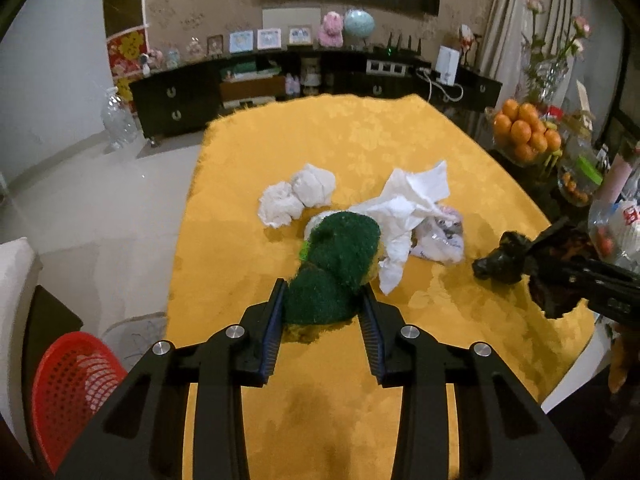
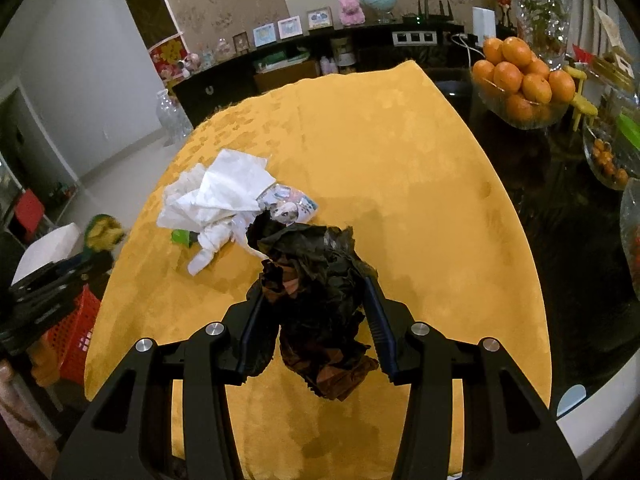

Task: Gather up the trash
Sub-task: 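Lift the black bag with the right tool while the left tool grasps the green item, then carry the black bag and green scrubber over the red wastebasket and open both tools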

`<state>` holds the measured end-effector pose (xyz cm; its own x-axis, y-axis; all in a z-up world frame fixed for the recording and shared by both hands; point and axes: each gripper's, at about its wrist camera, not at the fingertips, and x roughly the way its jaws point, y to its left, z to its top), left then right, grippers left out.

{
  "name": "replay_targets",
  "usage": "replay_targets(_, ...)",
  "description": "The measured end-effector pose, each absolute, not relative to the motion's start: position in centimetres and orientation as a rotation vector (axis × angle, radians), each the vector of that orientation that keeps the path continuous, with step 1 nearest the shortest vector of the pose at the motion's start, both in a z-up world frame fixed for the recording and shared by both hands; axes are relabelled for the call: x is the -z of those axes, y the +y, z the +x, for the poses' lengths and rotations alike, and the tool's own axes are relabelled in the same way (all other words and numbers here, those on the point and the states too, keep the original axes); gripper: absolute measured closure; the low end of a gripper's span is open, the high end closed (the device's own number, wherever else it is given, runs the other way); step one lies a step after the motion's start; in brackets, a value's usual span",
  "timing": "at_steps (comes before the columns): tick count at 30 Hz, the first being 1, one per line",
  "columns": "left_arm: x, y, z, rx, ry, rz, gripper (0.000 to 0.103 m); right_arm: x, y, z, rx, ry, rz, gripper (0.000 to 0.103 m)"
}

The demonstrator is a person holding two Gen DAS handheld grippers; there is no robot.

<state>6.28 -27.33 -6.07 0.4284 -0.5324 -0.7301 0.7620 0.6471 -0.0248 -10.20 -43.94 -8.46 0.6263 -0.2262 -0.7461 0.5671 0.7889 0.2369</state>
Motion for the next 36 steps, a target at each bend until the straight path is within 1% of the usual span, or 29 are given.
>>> replay_targets(7,2.8,-23.2,5.6,0.741,0.715,0.289,0.069,7.7,-43.4,-10.4,0.477,0.744,0.475,0.058)
replay_targets(14,1.1,-18.5,5.2,0.611,0.674,0.268,0.069,6.6,-42.3,-9.4,0.454,0.724,0.452,0.058)
replay_targets(25,0.3,-11.2,5.4,0.425,0.663,0.219,0.069,5.1,-39.2,-7.2,0.386,0.698,0.393,0.058)
replay_targets(36,0.9,-5.9,7.2,0.303,0.717,0.129,0.069,4.1,-35.0,-4.0,0.287,0.701,0.317,0.058)
